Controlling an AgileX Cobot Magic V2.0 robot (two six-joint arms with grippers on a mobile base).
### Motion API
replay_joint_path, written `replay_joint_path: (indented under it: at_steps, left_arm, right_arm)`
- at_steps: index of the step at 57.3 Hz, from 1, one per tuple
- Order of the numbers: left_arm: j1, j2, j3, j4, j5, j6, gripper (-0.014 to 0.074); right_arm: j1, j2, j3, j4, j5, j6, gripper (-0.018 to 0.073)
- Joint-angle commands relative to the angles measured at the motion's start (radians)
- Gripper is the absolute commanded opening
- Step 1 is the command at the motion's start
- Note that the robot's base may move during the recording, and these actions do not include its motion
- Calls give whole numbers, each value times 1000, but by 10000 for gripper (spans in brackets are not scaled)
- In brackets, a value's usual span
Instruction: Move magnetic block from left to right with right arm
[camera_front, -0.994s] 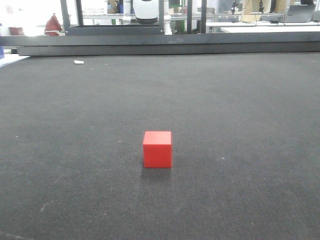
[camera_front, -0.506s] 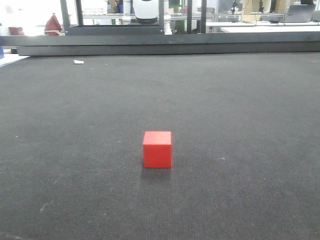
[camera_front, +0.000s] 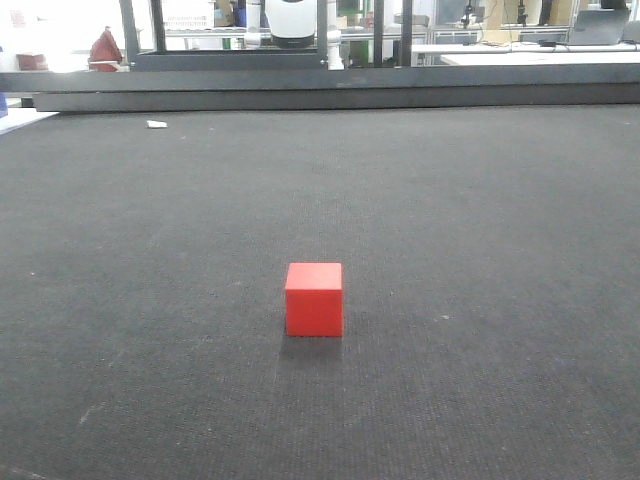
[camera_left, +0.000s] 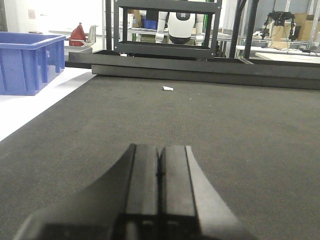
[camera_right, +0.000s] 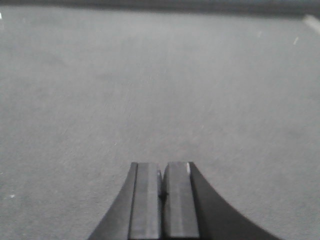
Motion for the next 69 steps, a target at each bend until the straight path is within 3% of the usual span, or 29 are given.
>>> replay_joint_path:
  at_steps: [1,9,18,24,34,49,69]
  left_arm:
    - [0,-12,8,-5,-86,0,-126]
    - [0,-12,8,-5,-86,0,-126]
    - [0,-12,8,-5,-86,0,-126]
    - [0,-12,8,-5,-86,0,-126]
    - [0,-12,8,-5,-86,0,-126]
    - [0,-12,8,-5,-86,0,-126]
    - [0,-12,8,-5,-86,0,-126]
  right_arm:
    - [3,110,-77,27,-65,-11,31]
    - [3,283,-144,39,-10,1,31]
    - [11,499,-253,36,142,100,58]
    - [51,630,-335,18,269,120,232]
    - [172,799,-487,8,402,242,623]
    - [376,1006,-714,8,566,479,596]
    - [576,1249,-976,8,663,577,596]
